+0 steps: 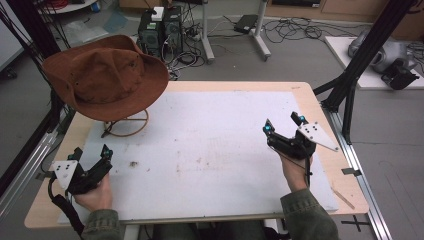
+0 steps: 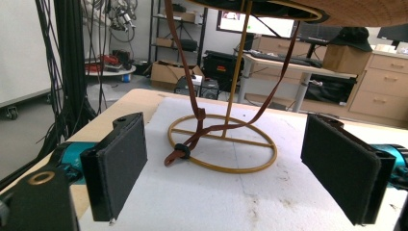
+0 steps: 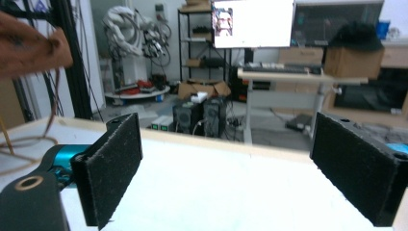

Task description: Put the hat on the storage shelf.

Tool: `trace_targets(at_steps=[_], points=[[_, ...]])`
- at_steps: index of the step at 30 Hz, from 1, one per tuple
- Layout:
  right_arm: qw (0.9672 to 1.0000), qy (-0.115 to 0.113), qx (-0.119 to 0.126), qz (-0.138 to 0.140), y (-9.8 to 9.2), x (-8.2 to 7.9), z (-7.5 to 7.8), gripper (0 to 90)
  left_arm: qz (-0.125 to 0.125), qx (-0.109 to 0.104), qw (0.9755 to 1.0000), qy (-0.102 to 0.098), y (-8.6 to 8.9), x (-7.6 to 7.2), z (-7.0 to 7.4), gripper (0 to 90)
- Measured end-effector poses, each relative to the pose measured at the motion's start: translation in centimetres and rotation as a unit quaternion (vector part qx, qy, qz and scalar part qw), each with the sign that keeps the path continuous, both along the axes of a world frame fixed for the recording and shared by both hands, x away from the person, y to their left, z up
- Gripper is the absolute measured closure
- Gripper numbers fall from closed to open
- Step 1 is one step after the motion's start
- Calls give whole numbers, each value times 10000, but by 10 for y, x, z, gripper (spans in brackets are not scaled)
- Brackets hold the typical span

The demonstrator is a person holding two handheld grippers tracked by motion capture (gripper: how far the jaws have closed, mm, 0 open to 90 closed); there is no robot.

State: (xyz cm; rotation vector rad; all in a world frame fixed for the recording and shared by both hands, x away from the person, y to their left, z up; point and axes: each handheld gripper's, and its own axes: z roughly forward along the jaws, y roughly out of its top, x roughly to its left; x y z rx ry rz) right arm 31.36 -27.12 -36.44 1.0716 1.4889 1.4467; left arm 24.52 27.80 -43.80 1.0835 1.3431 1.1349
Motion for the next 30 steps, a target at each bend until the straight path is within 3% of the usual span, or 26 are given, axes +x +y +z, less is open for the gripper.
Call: trace_targets(at_steps=[5, 11, 17, 20, 26, 30], points=[[9997, 182, 12, -187, -11, -4, -23, 104, -20, -2, 10000, -12, -1, 0, 0, 164], [9991, 150, 20, -391, -20, -12, -39, 103, -10, -21, 10000, 3, -1, 0, 0, 164], [9980, 111, 75, -617, -24, -17, -49, 104, -22, -1, 10000, -18, -2, -1, 1, 164], [9978, 214, 70, -616, -23, -18, -52, 104, -21, 0, 10000, -12, -2, -1, 1, 164], [9978, 215, 1, -622, -22, -17, -55, 104, -6, -6, 10000, -7, -1, -1, 0, 164], [9976, 272, 84, -624, -22, -16, -57, 104, -9, -13, 10000, -11, -1, -1, 0, 163]])
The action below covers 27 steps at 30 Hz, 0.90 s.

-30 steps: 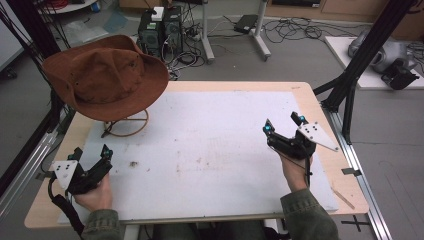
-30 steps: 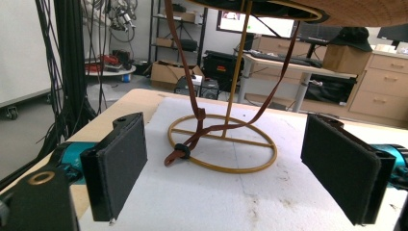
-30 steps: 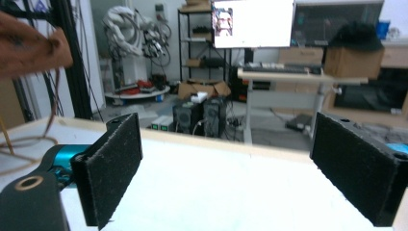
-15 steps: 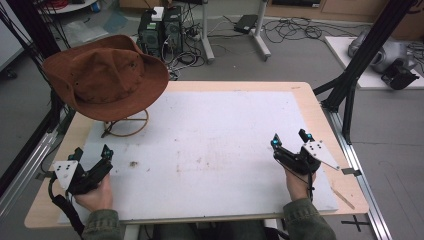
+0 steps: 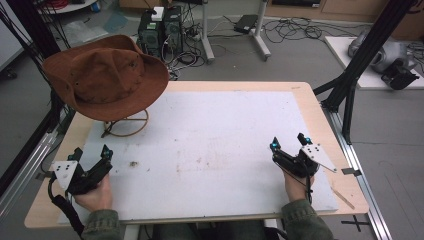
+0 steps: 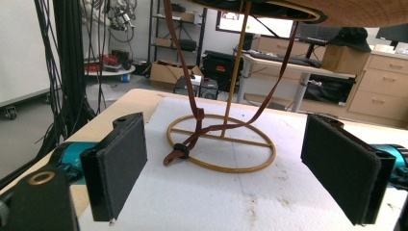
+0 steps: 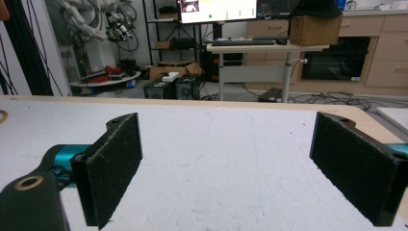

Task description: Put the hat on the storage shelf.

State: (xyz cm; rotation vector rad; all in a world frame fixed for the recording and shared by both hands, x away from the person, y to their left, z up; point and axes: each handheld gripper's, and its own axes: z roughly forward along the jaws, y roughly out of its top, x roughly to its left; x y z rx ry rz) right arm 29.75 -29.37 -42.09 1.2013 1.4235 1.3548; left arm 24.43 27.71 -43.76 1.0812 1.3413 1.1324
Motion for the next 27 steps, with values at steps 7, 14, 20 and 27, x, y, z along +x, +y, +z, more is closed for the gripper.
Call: trace_targets(at_steps=[7, 14, 20, 27], points=[[10000, 20, 65, -30, -2, -1, 0, 104, -23, 15, 10000, 0, -1, 0, 0, 164], [9999, 75, 82, -48, -4, 2, -2, 104, -39, 31, 10000, 8, -1, 1, 0, 164], [9999, 102, 66, -38, -5, 3, -3, 104, -57, 39, 10000, 15, -2, 1, 0, 163], [9998, 152, 152, -36, -5, 3, -3, 104, -56, 43, 10000, 25, -2, 1, 0, 164]])
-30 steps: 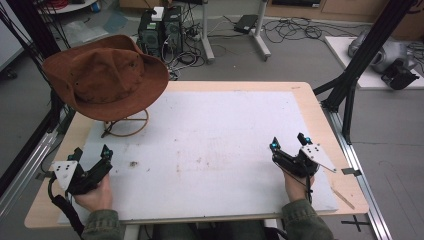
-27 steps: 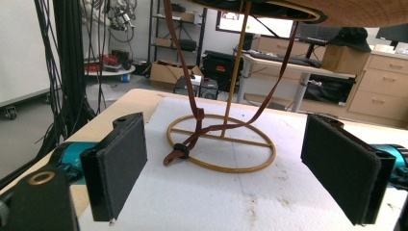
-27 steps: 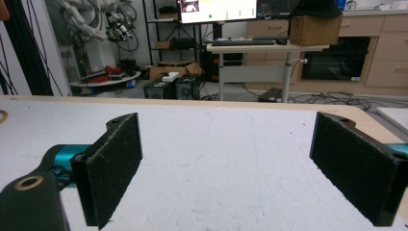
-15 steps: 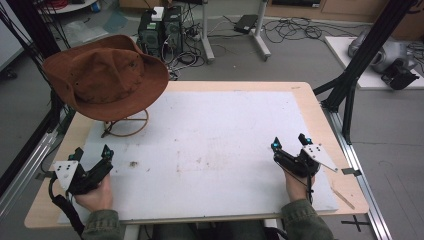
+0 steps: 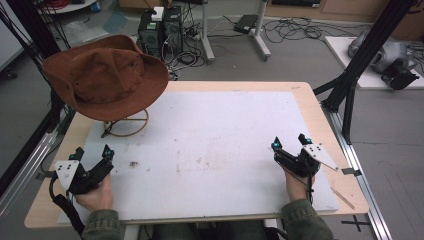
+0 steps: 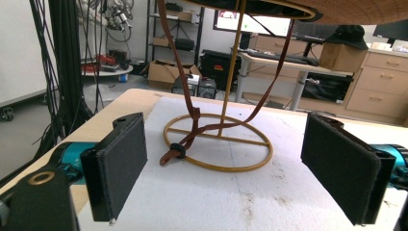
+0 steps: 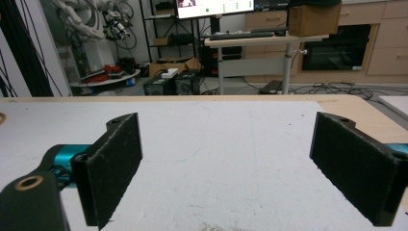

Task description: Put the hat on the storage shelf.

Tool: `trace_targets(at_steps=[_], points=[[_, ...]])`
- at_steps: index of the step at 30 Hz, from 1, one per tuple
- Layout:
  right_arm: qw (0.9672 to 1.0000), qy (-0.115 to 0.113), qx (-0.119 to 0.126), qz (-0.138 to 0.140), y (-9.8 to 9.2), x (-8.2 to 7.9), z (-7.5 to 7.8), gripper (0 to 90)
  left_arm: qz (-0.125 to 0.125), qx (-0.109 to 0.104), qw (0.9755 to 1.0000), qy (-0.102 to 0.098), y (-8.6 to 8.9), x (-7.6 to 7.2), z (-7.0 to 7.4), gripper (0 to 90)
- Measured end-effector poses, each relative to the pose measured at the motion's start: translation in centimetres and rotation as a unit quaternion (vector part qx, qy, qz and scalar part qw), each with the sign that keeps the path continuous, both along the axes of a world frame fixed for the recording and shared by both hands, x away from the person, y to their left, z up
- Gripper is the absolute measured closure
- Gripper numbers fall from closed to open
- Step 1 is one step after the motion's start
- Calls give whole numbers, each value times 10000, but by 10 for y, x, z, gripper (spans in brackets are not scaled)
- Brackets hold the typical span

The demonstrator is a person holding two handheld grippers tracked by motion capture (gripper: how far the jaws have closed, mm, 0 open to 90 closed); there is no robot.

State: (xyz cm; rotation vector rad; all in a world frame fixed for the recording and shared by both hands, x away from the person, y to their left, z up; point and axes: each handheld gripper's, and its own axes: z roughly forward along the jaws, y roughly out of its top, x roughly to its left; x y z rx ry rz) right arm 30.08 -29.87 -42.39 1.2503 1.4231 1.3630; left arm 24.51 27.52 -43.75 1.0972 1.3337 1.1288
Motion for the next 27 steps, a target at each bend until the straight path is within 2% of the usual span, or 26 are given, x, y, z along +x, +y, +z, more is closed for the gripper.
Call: trace_targets(at_steps=[27], points=[[9999, 106, 30, 56, 0, 1, -1, 104, -12, -10, 10000, 20, 1, 1, 0, 164]])
